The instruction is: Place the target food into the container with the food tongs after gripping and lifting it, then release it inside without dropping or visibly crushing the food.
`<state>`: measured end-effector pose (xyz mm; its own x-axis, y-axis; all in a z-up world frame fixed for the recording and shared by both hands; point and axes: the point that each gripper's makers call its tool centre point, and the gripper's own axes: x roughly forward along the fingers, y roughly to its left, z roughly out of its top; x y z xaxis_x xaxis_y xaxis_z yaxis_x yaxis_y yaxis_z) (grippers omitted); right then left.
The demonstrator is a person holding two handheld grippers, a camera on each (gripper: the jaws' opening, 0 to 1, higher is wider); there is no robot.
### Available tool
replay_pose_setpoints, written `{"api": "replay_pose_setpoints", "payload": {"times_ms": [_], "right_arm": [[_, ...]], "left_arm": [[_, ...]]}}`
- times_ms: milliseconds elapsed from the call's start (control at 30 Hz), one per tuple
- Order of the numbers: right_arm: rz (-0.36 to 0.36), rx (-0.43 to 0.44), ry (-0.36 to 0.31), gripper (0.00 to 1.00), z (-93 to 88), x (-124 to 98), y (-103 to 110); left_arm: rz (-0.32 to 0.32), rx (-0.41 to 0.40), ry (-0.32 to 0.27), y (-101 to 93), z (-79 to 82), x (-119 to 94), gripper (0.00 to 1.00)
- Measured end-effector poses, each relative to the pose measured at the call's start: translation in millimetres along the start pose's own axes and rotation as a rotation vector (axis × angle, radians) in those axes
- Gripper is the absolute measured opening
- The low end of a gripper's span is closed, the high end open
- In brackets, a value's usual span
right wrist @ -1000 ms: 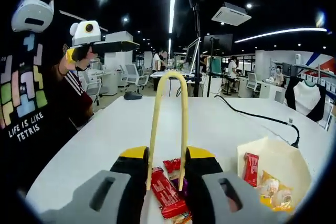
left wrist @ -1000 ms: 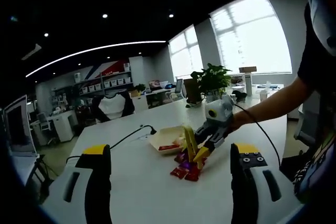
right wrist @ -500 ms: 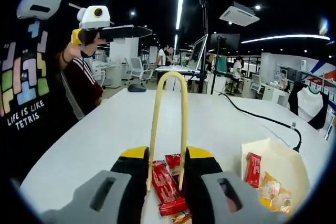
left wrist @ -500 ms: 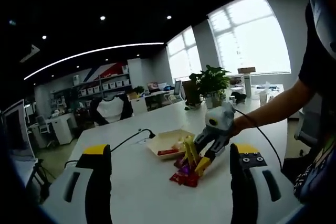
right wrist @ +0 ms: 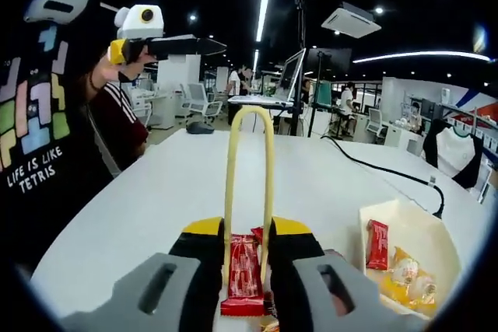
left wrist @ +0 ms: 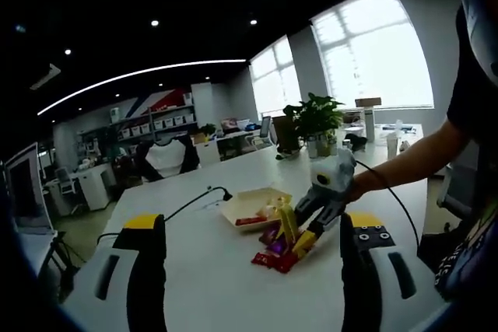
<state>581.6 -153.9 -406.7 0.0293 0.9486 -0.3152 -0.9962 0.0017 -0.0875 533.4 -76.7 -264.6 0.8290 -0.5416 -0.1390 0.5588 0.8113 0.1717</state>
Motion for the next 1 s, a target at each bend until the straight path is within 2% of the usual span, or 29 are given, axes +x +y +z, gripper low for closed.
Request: {"api": "replay_pose_setpoints", "payload": {"times_ms": [367, 500, 533, 667, 1000], "right_arm": [[-0.001, 0.010, -0.004, 0.17, 1.7, 0, -2], [-0.020, 0.032, -0.028, 0.17, 5.5, -4, -4], [0.003, 0.052, -0.037, 0.17, 7.1, -5, 0], [-0.026, 0.032, -0.049, 0.17, 11.4, -6, -2], [-0.064, 0.054, -0.070, 0.17, 19.1, -14, -8]], "left_arm": [[0.004, -0.006, -0.001, -2.4, -0.9, -3, 0.98], [0.004, -0.005, 0.000, -3.7, -0.8, -4, 0.98], [0.005, -0.006, -0.001, -4.2, -0.8, -4, 0.98], [0.000, -0.015, 0.005, -8.1, -3.5, -5, 0.98], [-0.007, -0.016, -0.001, -12.5, -0.7, -6, 0.97]]}}
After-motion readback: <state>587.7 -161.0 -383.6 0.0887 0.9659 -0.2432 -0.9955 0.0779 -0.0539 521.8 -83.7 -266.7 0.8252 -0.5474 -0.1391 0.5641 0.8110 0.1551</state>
